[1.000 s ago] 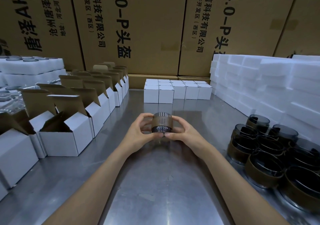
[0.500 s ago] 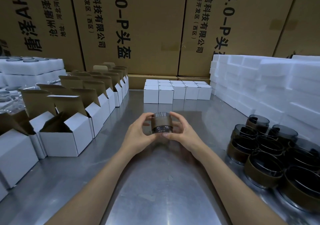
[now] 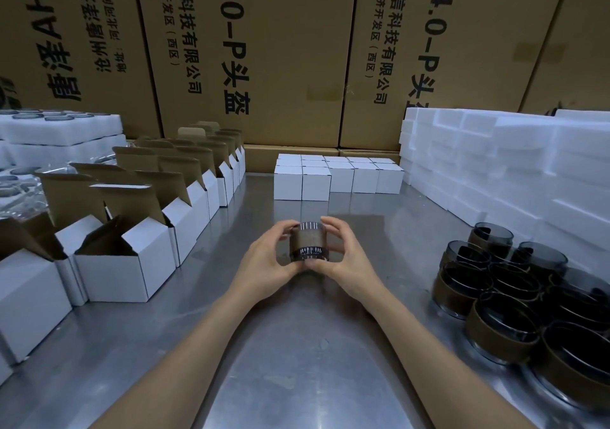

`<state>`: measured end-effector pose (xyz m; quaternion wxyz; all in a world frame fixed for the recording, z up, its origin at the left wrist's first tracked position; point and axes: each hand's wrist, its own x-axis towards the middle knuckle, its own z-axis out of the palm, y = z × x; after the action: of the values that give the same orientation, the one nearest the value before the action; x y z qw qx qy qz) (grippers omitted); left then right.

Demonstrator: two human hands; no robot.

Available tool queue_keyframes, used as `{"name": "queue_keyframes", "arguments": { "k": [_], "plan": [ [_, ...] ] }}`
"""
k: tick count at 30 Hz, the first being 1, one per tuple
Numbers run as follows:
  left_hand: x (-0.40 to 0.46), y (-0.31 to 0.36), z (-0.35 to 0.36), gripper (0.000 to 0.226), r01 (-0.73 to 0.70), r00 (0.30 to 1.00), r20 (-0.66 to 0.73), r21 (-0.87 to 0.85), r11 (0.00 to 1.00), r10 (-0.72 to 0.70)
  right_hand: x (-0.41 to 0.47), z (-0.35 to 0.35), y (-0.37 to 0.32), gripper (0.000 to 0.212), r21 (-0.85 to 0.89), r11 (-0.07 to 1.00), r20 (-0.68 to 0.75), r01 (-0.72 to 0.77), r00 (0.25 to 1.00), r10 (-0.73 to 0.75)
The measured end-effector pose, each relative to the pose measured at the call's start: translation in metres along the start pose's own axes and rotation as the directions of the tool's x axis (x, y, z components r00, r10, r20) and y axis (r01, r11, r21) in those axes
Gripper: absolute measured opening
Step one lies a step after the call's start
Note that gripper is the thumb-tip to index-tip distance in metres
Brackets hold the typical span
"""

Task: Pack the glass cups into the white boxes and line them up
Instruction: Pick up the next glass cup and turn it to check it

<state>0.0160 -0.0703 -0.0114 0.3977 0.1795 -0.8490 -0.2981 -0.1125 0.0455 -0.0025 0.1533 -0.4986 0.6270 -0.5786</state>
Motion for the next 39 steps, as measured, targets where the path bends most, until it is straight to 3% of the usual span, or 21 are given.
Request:
{"name": "queue_keyframes", "arguments": {
  "k": [5,10,18,24,29,32,37,39],
  "plan": [
    [-0.0002,-0.0011,0.0008,0.063,0.065,0.998,0.031,-0.064,0.996,-0.063,0.0026,-0.0005,0.0011,0.063,0.091,0.995,-0.029,-0.032,0.999,0.035],
    [-0.0023,0.0032,0.0001,0.068,-0.049,0.998,0.03,0.086,0.995,0.047,0.0001,0.0036,0.0013,0.063,-0.07,0.995,-0.099,0.067,0.992,-0.073],
    [-0.0019,0.0019,-0.0025,0.062,0.025,1.0,0.017,-0.021,0.999,-0.025,0.0001,0.0061,-0.0003,0.066,0.0,0.999,-0.018,0.037,0.999,-0.037],
    [-0.003,0.0066,-0.0006,0.069,-0.092,0.996,0.022,0.126,0.988,0.09,-0.0004,0.0066,-0.0008,0.064,-0.103,0.991,-0.07,0.088,0.993,-0.096],
    [-0.0022,0.0036,-0.0018,0.065,0.034,0.999,0.011,0.012,0.999,-0.034,0.0,0.0072,-0.0022,0.075,-0.024,0.998,0.008,0.06,0.998,-0.06],
    [-0.002,0.0028,-0.0009,0.066,0.068,0.998,0.02,-0.045,0.997,-0.067,0.001,0.006,-0.001,0.067,0.049,0.998,-0.016,0.037,0.999,-0.036],
    [-0.002,0.006,-0.0008,0.07,-0.037,0.999,0.014,0.049,0.998,0.037,0.0014,0.0076,-0.0015,0.065,-0.055,0.994,-0.067,0.098,0.993,-0.101],
    [-0.0019,0.0058,-0.001,0.069,-0.015,1.0,0.005,0.051,0.999,0.015,0.001,0.008,-0.0021,0.068,-0.066,0.992,-0.044,0.109,0.993,-0.112]
  ]
}}
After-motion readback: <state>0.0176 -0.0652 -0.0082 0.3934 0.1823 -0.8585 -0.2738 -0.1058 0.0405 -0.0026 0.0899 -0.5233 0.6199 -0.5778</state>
